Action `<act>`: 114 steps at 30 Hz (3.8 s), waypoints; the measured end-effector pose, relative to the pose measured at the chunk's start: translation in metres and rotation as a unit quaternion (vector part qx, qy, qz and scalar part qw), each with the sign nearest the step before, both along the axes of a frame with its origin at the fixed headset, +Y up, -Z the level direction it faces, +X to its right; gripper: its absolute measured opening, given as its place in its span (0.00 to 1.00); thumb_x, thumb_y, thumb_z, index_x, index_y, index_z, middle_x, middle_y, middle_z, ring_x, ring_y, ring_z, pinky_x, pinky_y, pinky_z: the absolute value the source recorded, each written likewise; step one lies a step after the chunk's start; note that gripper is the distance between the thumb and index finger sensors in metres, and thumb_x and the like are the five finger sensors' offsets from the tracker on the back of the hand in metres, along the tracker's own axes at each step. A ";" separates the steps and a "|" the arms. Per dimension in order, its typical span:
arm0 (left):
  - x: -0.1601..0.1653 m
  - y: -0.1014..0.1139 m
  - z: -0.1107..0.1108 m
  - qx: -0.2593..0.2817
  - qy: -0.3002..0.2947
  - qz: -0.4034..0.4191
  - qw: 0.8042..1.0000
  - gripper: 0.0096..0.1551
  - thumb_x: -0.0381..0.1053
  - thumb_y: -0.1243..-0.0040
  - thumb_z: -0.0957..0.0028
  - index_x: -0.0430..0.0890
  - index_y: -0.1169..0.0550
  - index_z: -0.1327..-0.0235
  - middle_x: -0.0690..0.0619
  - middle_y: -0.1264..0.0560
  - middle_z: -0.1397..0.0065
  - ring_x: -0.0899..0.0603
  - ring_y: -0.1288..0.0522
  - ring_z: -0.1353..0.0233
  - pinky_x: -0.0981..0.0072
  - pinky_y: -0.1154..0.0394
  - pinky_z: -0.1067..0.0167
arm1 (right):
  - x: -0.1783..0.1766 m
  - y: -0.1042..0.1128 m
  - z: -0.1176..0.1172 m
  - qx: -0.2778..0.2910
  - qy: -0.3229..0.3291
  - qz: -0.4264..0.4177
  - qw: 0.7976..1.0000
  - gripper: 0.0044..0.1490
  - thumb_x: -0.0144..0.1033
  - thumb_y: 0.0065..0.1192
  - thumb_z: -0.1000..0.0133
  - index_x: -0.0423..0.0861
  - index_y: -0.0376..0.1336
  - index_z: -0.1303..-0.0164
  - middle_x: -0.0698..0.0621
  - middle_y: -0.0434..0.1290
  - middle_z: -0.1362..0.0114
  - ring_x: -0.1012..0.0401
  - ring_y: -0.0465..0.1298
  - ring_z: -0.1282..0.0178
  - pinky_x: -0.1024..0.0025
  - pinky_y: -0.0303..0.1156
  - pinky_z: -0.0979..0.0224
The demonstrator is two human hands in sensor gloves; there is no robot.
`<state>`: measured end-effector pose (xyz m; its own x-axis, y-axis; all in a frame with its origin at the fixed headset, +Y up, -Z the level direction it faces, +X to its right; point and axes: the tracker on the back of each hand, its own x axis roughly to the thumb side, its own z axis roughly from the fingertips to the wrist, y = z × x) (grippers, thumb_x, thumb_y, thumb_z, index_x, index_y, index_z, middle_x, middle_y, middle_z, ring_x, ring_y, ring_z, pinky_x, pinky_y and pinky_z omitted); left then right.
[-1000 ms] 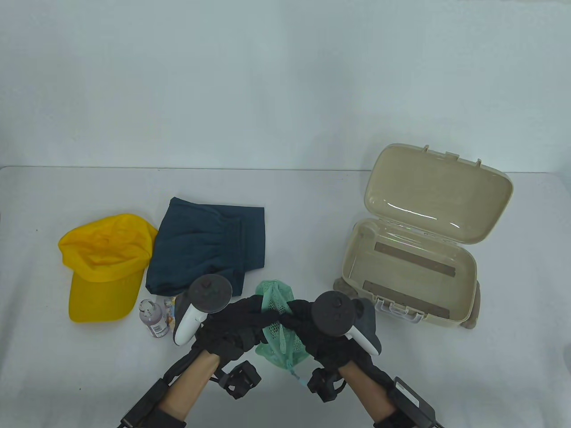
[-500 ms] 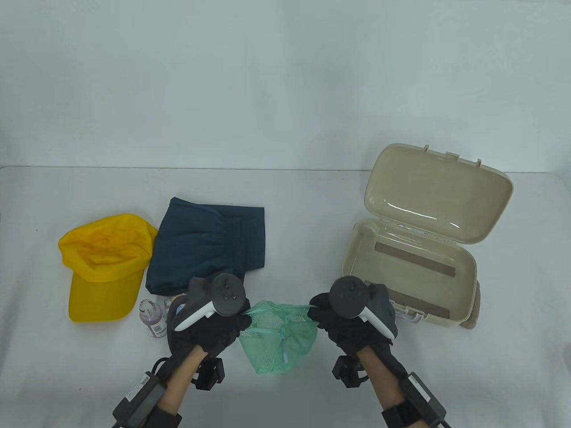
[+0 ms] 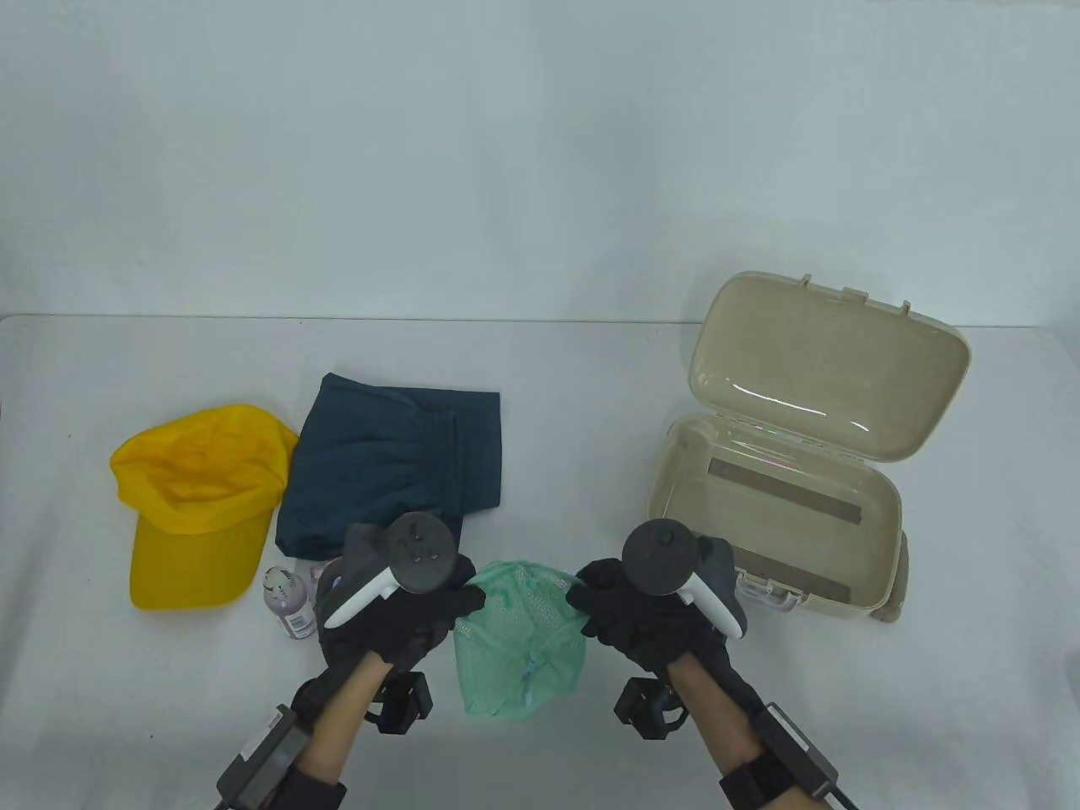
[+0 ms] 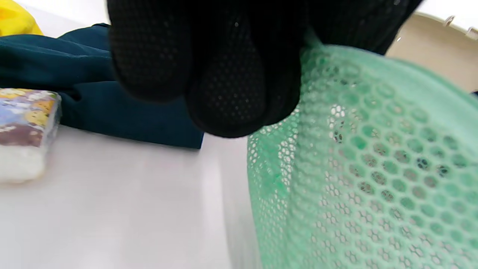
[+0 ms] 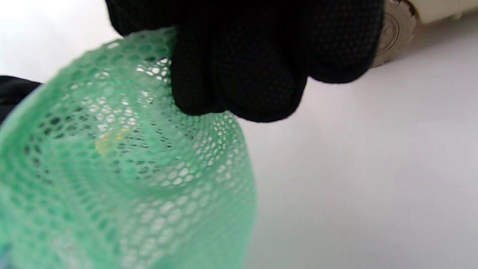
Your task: Pack suitcase
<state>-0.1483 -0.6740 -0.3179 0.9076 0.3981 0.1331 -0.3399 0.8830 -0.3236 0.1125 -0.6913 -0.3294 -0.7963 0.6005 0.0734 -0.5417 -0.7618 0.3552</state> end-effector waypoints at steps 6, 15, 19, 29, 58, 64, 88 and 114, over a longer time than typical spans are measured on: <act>0.004 0.009 0.006 0.027 -0.006 0.024 0.999 0.39 0.63 0.41 0.48 0.43 0.27 0.29 0.48 0.19 0.39 0.46 0.14 0.49 0.56 0.19 0.47 | -0.007 -0.003 0.003 -0.010 -0.022 -0.018 1.000 0.29 0.49 0.60 0.43 0.41 0.71 0.41 0.58 0.85 0.57 0.65 0.86 0.60 0.64 0.82 0.50; -0.036 0.087 0.020 0.174 0.079 0.018 0.981 0.40 0.63 0.41 0.47 0.45 0.29 0.25 0.46 0.22 0.32 0.44 0.16 0.44 0.55 0.20 0.47 | -0.015 0.000 0.010 0.024 -0.024 0.018 0.999 0.30 0.49 0.61 0.43 0.41 0.71 0.41 0.58 0.85 0.57 0.64 0.85 0.60 0.64 0.82 0.50; -0.077 0.103 0.018 0.179 0.146 -0.075 0.970 0.41 0.64 0.41 0.48 0.46 0.30 0.24 0.45 0.23 0.30 0.42 0.16 0.42 0.54 0.20 0.46 | -0.014 -0.001 0.010 0.030 -0.025 0.023 0.999 0.30 0.49 0.60 0.43 0.41 0.71 0.41 0.58 0.85 0.56 0.64 0.85 0.60 0.63 0.82 0.50; -0.125 0.035 0.020 0.001 0.174 -0.281 0.944 0.46 0.67 0.41 0.50 0.48 0.34 0.20 0.42 0.26 0.26 0.39 0.17 0.40 0.51 0.20 0.47 | -0.012 0.000 0.010 0.036 -0.030 0.038 0.998 0.29 0.49 0.60 0.43 0.41 0.70 0.40 0.58 0.85 0.56 0.64 0.85 0.60 0.63 0.82 0.50; -0.023 0.106 0.028 0.180 0.044 -0.007 0.983 0.36 0.57 0.40 0.47 0.41 0.28 0.29 0.46 0.19 0.40 0.47 0.13 0.51 0.62 0.16 0.52 | -0.012 0.001 0.009 0.036 -0.027 0.028 0.999 0.29 0.48 0.60 0.42 0.41 0.70 0.39 0.57 0.85 0.54 0.63 0.85 0.59 0.62 0.82 0.49; 0.021 0.085 0.024 0.175 -0.003 0.029 0.984 0.36 0.57 0.40 0.47 0.41 0.29 0.28 0.46 0.19 0.40 0.46 0.13 0.50 0.62 0.16 0.51 | -0.011 0.001 0.009 0.025 -0.028 0.008 0.999 0.29 0.47 0.59 0.41 0.40 0.69 0.38 0.56 0.85 0.54 0.63 0.86 0.58 0.62 0.82 0.49; 0.085 0.012 -0.022 -0.060 -0.208 -0.157 0.963 0.35 0.56 0.40 0.48 0.45 0.28 0.27 0.48 0.19 0.39 0.48 0.14 0.49 0.59 0.17 0.47 | -0.016 -0.005 0.007 0.031 -0.004 0.024 0.999 0.28 0.45 0.58 0.41 0.44 0.67 0.34 0.56 0.83 0.47 0.59 0.84 0.49 0.59 0.80 0.42; 0.046 0.032 -0.029 0.120 -0.028 -0.077 0.989 0.26 0.56 0.38 0.49 0.52 0.20 0.38 0.55 0.14 0.47 0.53 0.12 0.60 0.66 0.16 0.58 | -0.004 0.003 0.002 0.052 -0.030 0.015 0.998 0.28 0.46 0.58 0.42 0.46 0.68 0.35 0.56 0.83 0.46 0.60 0.84 0.49 0.60 0.80 0.42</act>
